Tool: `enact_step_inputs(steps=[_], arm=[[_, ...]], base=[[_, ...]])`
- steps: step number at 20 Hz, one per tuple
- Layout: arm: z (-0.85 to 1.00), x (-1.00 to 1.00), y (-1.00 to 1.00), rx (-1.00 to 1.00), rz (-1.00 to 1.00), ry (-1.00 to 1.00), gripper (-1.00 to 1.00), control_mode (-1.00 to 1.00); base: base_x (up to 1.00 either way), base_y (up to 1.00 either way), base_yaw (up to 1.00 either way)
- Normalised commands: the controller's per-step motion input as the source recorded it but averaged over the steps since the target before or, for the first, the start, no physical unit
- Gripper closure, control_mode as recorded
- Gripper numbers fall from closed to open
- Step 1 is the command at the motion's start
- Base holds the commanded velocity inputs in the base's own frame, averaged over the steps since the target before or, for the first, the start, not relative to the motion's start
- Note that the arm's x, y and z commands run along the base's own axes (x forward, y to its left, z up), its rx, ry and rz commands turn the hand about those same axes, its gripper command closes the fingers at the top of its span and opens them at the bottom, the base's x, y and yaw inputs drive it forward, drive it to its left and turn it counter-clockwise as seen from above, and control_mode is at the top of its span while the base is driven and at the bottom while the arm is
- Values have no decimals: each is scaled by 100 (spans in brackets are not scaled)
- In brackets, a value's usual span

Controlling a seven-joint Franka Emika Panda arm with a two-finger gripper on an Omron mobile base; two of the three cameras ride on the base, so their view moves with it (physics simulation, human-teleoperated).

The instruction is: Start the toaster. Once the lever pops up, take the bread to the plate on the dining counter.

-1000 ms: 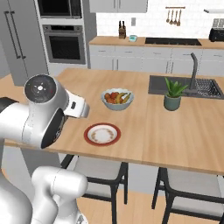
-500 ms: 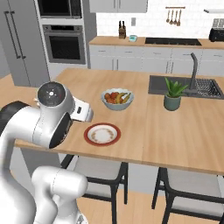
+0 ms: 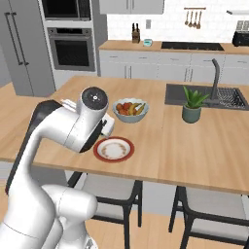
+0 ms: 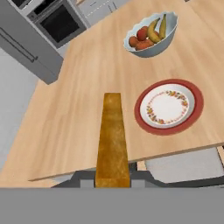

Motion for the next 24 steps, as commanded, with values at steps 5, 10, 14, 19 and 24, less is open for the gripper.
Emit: enact_step_inputs(steps=[5,10,14,19,24], arm=[[-30,76,-1,2,-17,11,100,-100],[-41,60,-12,2,-10,13,100,-100],[-40,17,-22,14,0,11,100,-100],[-44,30,0,9,0,8,100,-100],[-44,34,0,3,2,1,100,-100]], base=[[0,0,0],[0,0,0],[0,0,0],[0,0,0],[0,0,0]])
